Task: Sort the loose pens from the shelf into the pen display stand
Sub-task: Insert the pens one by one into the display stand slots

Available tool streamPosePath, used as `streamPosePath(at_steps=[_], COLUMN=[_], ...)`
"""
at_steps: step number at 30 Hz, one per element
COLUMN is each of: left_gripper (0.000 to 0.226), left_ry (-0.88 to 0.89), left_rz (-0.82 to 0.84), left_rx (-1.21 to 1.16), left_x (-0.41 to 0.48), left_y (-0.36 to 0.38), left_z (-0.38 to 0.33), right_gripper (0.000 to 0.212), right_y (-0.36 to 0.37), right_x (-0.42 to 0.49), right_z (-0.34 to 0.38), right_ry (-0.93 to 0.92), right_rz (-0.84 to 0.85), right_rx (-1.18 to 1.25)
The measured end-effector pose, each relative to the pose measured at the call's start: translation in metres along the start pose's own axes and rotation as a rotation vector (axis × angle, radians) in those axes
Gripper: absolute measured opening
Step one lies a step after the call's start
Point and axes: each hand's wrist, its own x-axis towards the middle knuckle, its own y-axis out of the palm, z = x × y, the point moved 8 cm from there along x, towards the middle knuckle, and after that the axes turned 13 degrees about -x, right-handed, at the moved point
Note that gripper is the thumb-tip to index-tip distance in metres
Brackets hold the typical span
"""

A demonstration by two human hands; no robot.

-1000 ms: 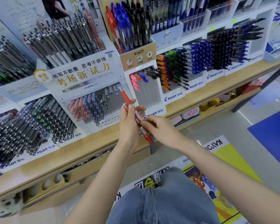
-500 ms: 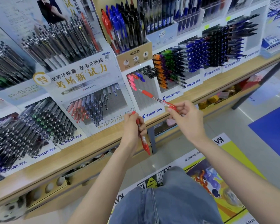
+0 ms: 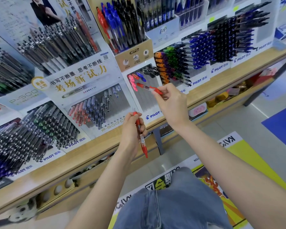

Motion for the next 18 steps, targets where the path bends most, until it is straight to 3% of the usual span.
streamPosePath(at_steps=[7,18], left_gripper=[0.021,0.021], left_ry=[0.049,0.056], left_rz=[0.002,-0.012], left_rx=[0.040,0.067], left_x=[0.002,0.005], left_y=[-0.002,-0.003], left_z=[-0.010,-0.014], right_gripper=[0.014,0.014], right_y=[0.006,0.012], right_x=[0.012,0.010], right_z=[0.019,0.016], right_ry=[-0.134,-0.255], right_rz=[-0.056,0.070], right_rx=[-0.029,-0.145])
